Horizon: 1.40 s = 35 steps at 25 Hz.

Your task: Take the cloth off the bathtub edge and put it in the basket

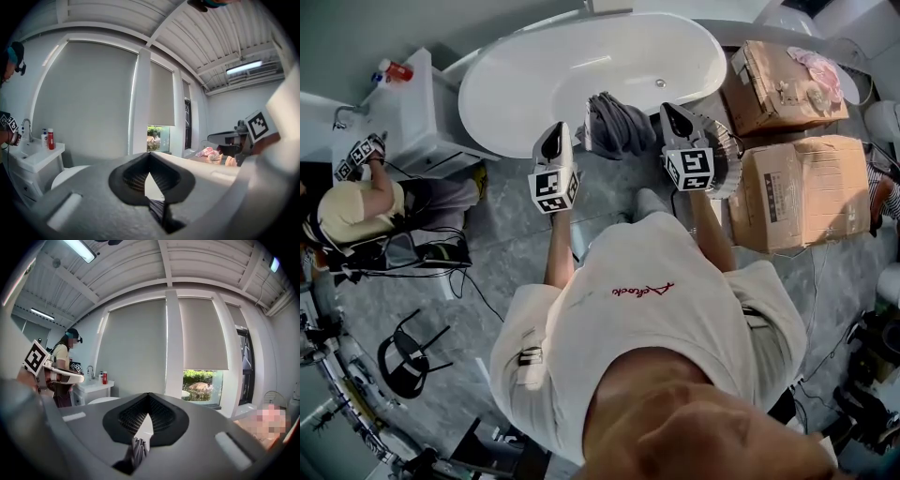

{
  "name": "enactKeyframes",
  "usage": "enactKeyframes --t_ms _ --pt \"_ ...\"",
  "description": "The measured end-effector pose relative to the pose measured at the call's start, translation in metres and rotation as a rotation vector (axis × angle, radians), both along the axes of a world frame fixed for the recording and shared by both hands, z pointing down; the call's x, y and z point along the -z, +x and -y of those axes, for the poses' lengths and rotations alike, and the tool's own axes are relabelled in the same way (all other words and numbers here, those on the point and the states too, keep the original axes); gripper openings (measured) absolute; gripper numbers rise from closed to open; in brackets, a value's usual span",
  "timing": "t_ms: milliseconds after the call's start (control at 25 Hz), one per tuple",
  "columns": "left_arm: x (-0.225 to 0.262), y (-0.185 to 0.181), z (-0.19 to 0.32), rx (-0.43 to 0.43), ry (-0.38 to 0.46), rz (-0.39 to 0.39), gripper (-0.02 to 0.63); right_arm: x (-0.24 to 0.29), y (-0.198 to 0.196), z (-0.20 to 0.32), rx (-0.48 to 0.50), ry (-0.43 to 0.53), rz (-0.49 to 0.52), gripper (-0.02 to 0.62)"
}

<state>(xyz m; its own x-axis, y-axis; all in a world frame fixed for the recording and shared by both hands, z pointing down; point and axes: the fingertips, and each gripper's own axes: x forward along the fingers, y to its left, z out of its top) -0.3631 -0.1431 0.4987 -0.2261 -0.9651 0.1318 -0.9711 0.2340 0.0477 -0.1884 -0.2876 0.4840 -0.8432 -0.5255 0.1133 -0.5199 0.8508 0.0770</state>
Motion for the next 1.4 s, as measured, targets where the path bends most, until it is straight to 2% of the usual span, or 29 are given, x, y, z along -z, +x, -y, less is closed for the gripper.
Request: enactKeyframes --t_ms 560,960,1400 --pt "-0.012 0.001 0.028 -0.014 -0.038 0.0 0.0 -0.015 0.003 0.026 -0.021 -0.033 0.001 0.006" --pt "-0.025 -0.019 0.073 -0.006 -0.051 -0.02 0.0 -0.025 -0.022 0.071 -0.007 -0.04 -0.018 0.006" --pt "-0.019 -0.072 0.141 0.041 -0.054 -0.027 0.0 -0.016 -0.081 0.146 0.047 -0.037 -0.021 0.006"
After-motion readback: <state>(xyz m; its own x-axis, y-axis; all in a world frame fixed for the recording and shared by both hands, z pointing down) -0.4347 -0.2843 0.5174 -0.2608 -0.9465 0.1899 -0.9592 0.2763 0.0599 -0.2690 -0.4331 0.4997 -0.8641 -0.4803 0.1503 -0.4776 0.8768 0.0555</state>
